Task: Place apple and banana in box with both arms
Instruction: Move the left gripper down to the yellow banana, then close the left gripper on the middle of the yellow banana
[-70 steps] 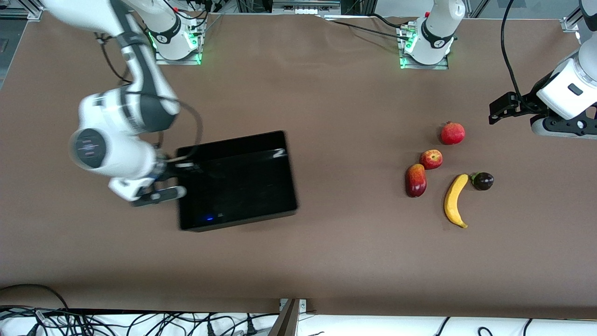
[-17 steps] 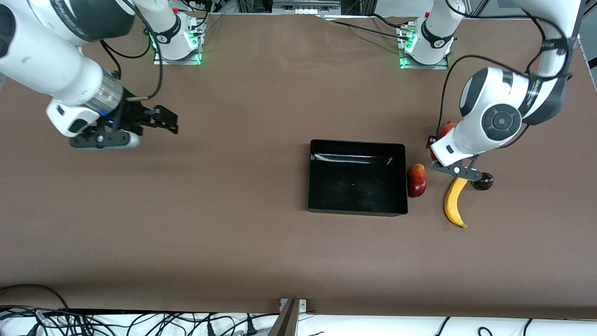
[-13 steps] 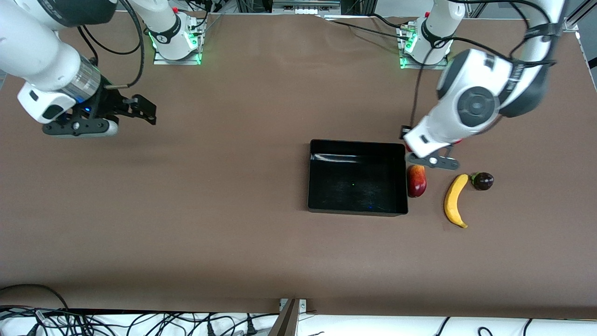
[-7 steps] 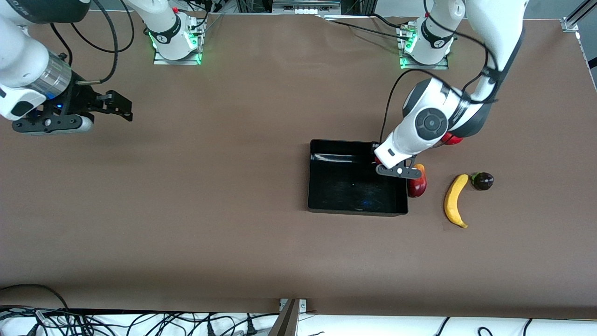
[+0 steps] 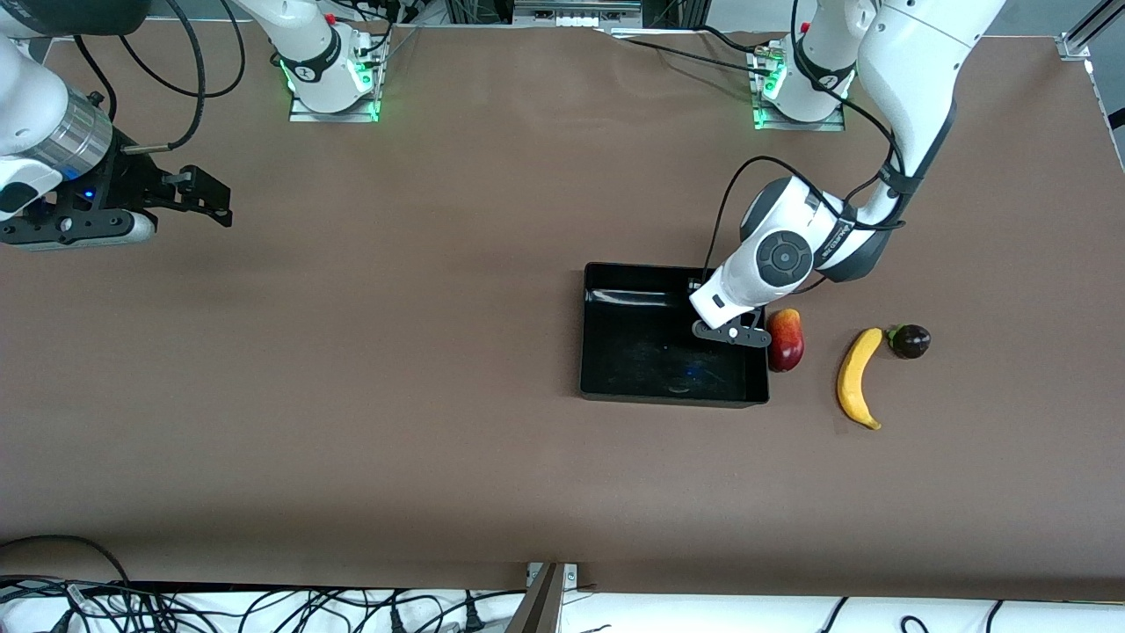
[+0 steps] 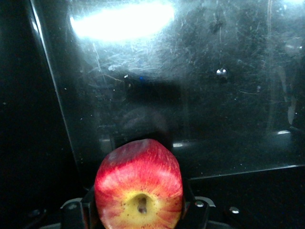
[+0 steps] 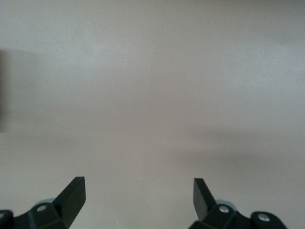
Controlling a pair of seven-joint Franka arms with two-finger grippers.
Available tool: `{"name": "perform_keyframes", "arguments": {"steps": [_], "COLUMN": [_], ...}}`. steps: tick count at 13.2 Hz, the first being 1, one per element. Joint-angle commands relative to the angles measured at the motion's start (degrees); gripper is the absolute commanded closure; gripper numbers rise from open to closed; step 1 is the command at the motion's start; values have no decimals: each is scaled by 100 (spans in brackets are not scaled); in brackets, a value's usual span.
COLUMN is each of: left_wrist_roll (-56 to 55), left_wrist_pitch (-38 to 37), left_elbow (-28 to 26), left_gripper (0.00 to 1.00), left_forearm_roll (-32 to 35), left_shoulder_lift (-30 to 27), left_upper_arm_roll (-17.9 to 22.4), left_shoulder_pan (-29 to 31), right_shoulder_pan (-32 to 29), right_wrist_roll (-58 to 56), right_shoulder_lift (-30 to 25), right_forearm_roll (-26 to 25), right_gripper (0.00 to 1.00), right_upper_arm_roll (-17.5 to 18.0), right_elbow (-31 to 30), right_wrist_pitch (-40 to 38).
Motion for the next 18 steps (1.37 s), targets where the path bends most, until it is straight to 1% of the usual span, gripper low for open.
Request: {"name": "perform_keyframes", "arguments": {"steps": [1, 2, 3, 4, 6, 7, 8, 9, 10, 12, 14, 16, 18], "left_wrist_roll": [-130, -103, -86, -77, -51, -59, -33, 193, 578, 1640, 2399, 2612, 2630], "left_wrist_pitch": [-75, -206, -520, -1063, -2293, -2534, -2554, -2510, -2414, -1889, -1492, -1132, -474], "left_elbow": [134, 160, 326, 667, 1553, 1819, 1900, 1909, 1909, 1883, 1848, 1717, 1454], "left_gripper": [0, 0, 0, 0, 0, 0, 0, 0, 0, 0, 0, 0, 0], "left_forearm_roll": [143, 143, 143, 143, 151, 195, 404, 702, 818, 828, 828, 837, 837], "left_shoulder_lift": [-72, -203, -353, -424, -416, -381, -363, -224, -83, 198, 488, 612, 814], "left_upper_arm_roll": [7, 25, 34, 34, 34, 60, 147, 174, 166, 174, 174, 192, 280], "left_shoulder_pan": [23, 58, 146, 225, 348, 401, 497, 689, 839, 1304, 1770, 1869, 1991], "right_shoulder_pan": [-129, -112, -86, -51, -50, -50, -42, -41, -50, -50, -50, -50, -50], "right_wrist_roll": [-21, -29, -29, -21, 6, 6, 6, 32, 41, 41, 41, 41, 41], "right_shoulder_lift": [-35, 0, 0, 9, 87, 105, 106, 123, 141, 211, 211, 202, 202], "right_forearm_roll": [-171, -224, -329, -452, -471, -462, -436, -401, -374, -365, -348, -330, -260], "right_gripper": [0, 0, 0, 0, 0, 0, 0, 0, 0, 0, 0, 0, 0], "right_upper_arm_roll": [175, 184, 201, 193, 184, 184, 184, 184, 184, 175, 175, 184, 184], "right_elbow": [64, 91, 178, 196, 196, 196, 196, 205, 257, 346, 355, 355, 355], "right_wrist_pitch": [53, 62, 54, 19, 62, 62, 71, 80, 80, 80, 80, 80, 80]}}
